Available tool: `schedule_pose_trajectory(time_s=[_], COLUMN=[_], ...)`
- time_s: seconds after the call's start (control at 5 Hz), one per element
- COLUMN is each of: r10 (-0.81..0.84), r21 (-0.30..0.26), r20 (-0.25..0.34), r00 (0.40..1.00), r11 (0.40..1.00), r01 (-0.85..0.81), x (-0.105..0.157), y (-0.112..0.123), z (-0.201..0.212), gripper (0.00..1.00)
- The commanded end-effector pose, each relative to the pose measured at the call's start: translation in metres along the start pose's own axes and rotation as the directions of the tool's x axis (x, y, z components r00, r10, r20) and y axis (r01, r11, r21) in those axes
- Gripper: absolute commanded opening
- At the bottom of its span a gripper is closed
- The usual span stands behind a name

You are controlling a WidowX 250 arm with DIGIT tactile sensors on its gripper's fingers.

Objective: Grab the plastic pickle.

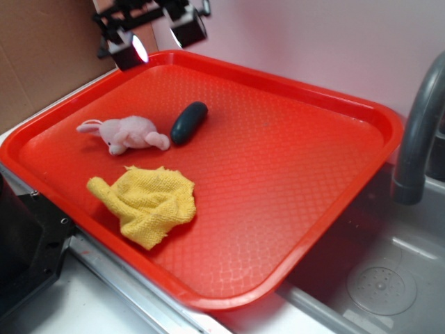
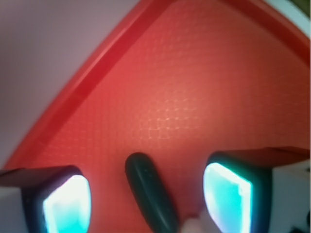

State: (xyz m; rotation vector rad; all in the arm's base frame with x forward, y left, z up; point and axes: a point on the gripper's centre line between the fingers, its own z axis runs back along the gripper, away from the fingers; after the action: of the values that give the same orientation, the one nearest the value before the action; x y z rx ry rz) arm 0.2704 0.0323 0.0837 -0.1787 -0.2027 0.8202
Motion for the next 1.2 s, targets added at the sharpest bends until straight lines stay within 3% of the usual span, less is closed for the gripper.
schedule_pose_trajectory(time_s=[0.0, 0.4, 0.6, 1.0], r10=[-0.078, -0.117, -0.115, -0.09], r21=[0.01, 0.086, 0.105, 0.096], r20=[0.007, -0.008, 0.003, -0.006], r00=[0.997, 0.993, 0.993, 0.996], r11=[0.997, 0.989, 0.988, 0.991], r01=[0.078, 0.117, 0.114, 0.091], x=[-0.006, -0.016, -0.019, -0.017], y=[-0.011, -0.009, -0.008, -0.007], z=[-0.037, -0.065, -0.067, -0.042], gripper=[1.0, 1.0, 0.0, 0.0])
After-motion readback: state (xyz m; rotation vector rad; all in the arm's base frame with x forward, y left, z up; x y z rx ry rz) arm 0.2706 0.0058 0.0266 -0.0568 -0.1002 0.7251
